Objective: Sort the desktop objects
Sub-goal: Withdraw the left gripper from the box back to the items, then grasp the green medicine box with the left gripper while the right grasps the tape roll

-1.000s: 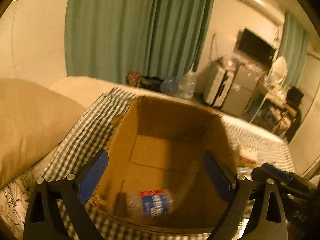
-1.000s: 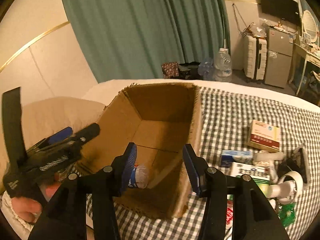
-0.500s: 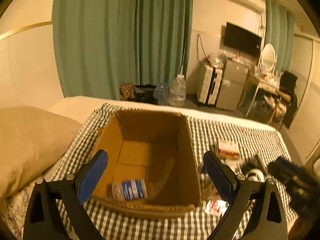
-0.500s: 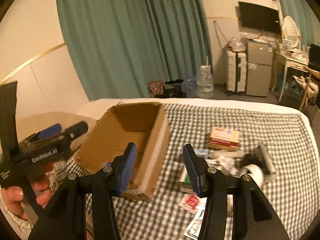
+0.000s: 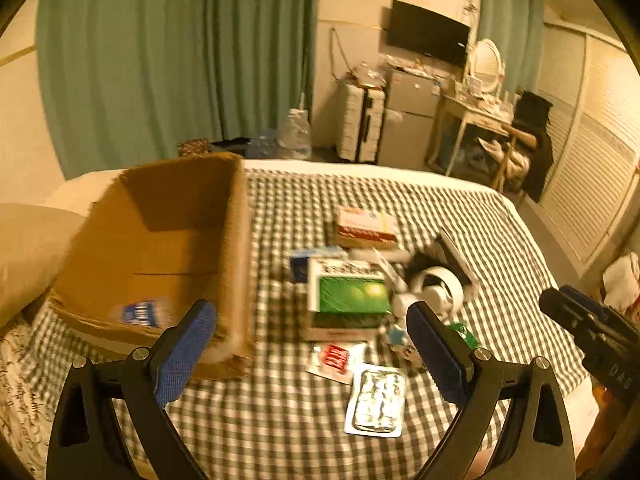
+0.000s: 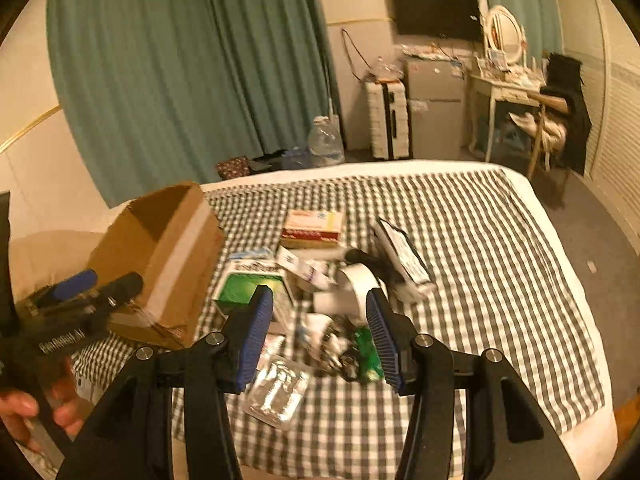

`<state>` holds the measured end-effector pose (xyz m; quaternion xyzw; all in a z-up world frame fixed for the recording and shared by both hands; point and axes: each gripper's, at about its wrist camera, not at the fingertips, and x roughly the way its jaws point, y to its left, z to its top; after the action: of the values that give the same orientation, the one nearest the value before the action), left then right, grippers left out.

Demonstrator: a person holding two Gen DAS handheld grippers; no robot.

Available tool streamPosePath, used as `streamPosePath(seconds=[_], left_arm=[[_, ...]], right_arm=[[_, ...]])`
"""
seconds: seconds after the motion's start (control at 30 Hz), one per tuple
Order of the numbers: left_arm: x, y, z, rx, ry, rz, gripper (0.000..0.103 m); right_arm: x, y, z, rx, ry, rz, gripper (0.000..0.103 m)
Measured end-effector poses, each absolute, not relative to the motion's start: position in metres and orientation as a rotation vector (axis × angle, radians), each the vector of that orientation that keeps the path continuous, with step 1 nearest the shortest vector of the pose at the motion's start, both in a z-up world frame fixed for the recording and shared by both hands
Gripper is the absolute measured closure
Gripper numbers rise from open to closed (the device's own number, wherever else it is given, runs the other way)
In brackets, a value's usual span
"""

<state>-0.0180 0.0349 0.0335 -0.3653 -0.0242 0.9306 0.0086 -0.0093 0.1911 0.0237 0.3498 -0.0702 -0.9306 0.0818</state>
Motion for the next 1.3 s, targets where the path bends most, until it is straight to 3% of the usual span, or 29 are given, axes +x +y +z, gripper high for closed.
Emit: streamPosePath(seconds=[0.4, 0.9, 1.0, 1.3], left_arm=[[-0.057, 0.072, -0.038, -1.288, -0.140, 2.785, 0.004], [-0.122, 0.083, -0.090, -1.373, 0.001, 2.793, 0.003], [-0.127, 0.072, -0.097, -1.381, -0.038, 2.811, 0.003], [-0.136, 0.049, -0.109, -1.383, -0.178, 2.716, 0.002]], right_arm=[[-0.049, 0.212, -0.050, 1.220, -0.265, -2.715, 0.055], [-0.131, 0.209, -0.103, 1.300, -0.228, -2.648, 0.055], [-0.134, 0.209, -0.109, 1.314, -0.238, -2.633, 0.068], [-0.112, 0.215, -0.102, 1.285, -0.280, -2.644, 0.069]])
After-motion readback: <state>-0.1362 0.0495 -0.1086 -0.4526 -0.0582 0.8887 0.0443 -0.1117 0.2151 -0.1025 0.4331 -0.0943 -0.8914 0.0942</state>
